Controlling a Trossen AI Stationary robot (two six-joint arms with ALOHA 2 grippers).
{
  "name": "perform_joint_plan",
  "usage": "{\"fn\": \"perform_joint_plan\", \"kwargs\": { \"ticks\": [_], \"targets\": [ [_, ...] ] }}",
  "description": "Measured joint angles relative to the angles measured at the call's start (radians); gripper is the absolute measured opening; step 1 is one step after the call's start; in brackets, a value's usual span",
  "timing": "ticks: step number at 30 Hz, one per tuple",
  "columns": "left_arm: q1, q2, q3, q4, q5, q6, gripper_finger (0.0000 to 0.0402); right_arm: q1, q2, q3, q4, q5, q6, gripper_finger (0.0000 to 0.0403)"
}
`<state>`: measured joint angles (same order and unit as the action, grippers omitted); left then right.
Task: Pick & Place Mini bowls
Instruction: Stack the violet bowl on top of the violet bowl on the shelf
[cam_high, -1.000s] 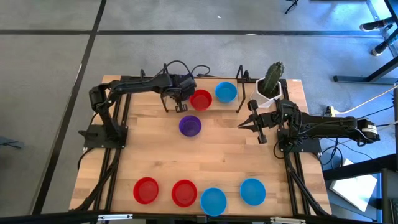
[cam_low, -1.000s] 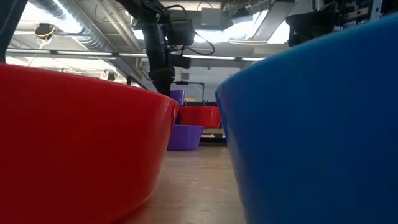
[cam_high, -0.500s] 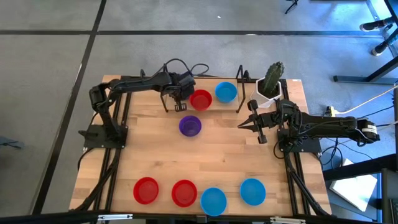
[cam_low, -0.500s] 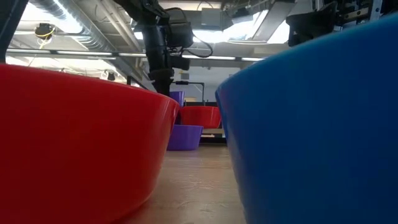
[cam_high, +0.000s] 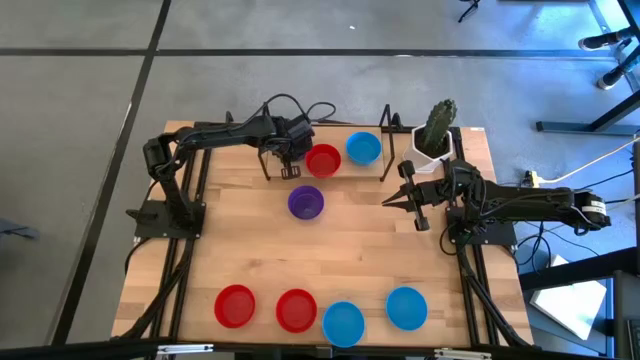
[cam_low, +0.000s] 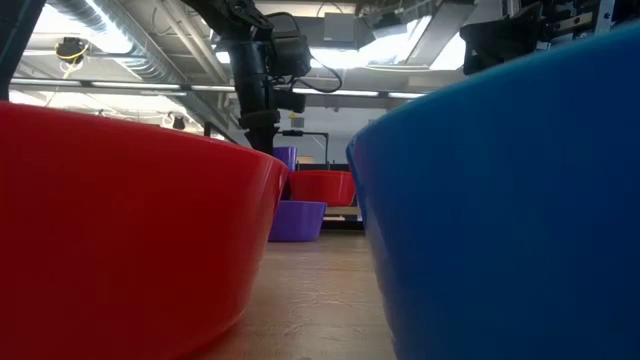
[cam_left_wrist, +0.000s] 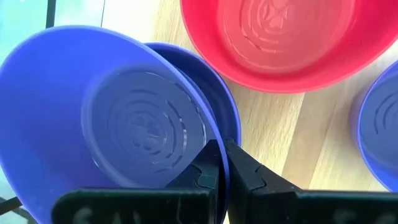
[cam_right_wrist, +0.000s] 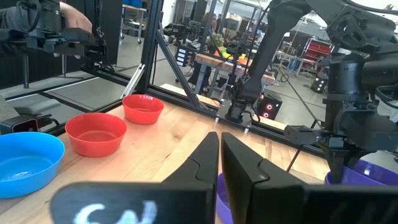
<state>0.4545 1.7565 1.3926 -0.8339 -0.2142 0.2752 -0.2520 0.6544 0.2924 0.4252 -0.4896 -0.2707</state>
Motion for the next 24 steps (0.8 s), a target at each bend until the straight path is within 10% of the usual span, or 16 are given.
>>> {"fn": "perform_joint_plan", "kwargs": {
  "ticks": [24],
  "targets": [
    [-0.011, 0.000, 0.000, 0.003, 0.008, 0.002, 0.0091, 0.000, 0.000, 0.000, 0.000, 0.000, 0.000, 0.0021]
  ]
}}
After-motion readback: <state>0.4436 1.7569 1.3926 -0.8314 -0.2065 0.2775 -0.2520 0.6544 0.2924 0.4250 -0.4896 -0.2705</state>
